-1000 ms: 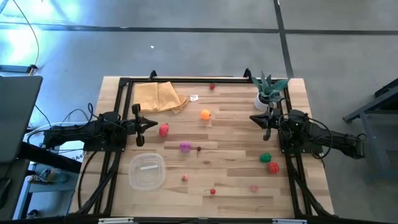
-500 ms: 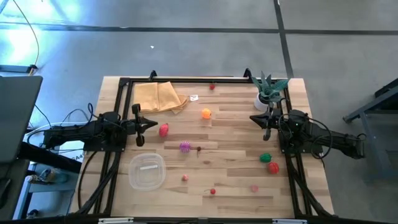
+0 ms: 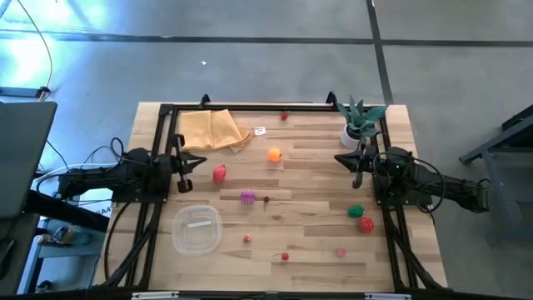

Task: Pick and placing Produce into tupperware
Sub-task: Move the bin to the center of the table

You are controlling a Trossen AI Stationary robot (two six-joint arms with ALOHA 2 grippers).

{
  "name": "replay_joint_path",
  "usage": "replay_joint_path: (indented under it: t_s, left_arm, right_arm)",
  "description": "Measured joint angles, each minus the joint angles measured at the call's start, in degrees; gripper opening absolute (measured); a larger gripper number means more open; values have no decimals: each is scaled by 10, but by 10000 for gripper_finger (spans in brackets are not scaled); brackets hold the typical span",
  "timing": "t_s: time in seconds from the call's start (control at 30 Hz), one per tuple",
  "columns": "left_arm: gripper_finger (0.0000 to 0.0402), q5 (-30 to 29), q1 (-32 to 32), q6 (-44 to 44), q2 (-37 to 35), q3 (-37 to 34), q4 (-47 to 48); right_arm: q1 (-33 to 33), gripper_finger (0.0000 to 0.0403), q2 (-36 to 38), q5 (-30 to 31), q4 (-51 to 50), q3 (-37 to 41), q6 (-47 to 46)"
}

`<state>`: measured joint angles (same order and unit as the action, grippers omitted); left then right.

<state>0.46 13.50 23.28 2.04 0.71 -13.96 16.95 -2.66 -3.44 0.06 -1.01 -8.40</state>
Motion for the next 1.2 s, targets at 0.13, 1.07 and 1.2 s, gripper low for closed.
replay_joint_path:
  t_s: [0.13,1.07,1.2]
  left_arm:
    - [1,0,0,0,0,0,-18]
    - [1,-11,0,34,0,0,3]
    - [1,-11,0,35,0,0,31]
  right_arm:
    - [0,0,0,0,1,0,-83]
    - [-1,0,0,106,49,0,-3]
    - [-1,0,0,186,50,0,37]
